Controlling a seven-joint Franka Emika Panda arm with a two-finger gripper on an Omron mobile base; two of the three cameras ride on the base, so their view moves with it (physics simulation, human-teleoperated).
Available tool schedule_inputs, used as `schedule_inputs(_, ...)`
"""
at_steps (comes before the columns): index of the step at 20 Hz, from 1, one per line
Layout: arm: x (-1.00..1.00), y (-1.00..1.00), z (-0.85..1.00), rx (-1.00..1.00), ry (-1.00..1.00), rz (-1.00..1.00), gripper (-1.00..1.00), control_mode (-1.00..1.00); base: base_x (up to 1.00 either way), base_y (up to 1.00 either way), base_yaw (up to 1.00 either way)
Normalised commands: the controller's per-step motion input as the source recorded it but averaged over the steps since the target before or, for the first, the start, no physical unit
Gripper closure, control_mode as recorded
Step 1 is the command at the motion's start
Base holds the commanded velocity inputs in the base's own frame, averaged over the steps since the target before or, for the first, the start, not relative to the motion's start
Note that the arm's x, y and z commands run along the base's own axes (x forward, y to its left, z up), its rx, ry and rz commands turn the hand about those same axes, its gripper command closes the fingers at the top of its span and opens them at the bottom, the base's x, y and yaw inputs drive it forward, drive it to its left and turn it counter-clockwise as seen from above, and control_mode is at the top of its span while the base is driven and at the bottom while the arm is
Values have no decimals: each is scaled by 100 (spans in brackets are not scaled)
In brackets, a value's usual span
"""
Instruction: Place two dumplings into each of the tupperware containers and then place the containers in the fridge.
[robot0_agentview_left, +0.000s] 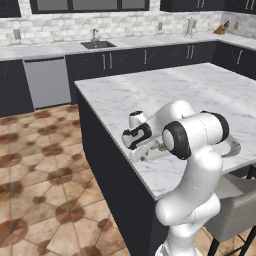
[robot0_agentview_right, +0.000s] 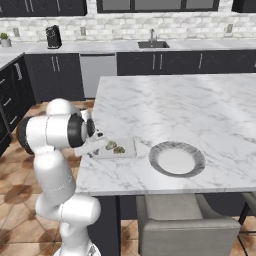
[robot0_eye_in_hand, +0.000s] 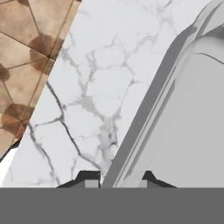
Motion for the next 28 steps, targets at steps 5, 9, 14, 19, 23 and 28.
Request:
schedule_inputs(5, -56, 14, 26, -8, 7, -4, 100, -100, 0, 0, 0)
schedule_inputs(9, -64, 0, 84, -13, -16, -1, 100, -100, 0, 0, 0)
schedule_inputs(14, -90, 0, 100, 0, -16, -9, 100, -100, 0, 0, 0)
schedule_inputs(19, -100, -1, 100, 13, -14, -15, 100, -100, 0, 0, 0)
schedule_inputs(23, -100, -10, 86, 9, -21, -6, 100, -100, 0, 0, 0)
schedule_inputs(28, -94, -10, 25, 1, -3, 4, 100, -100, 0, 0, 0)
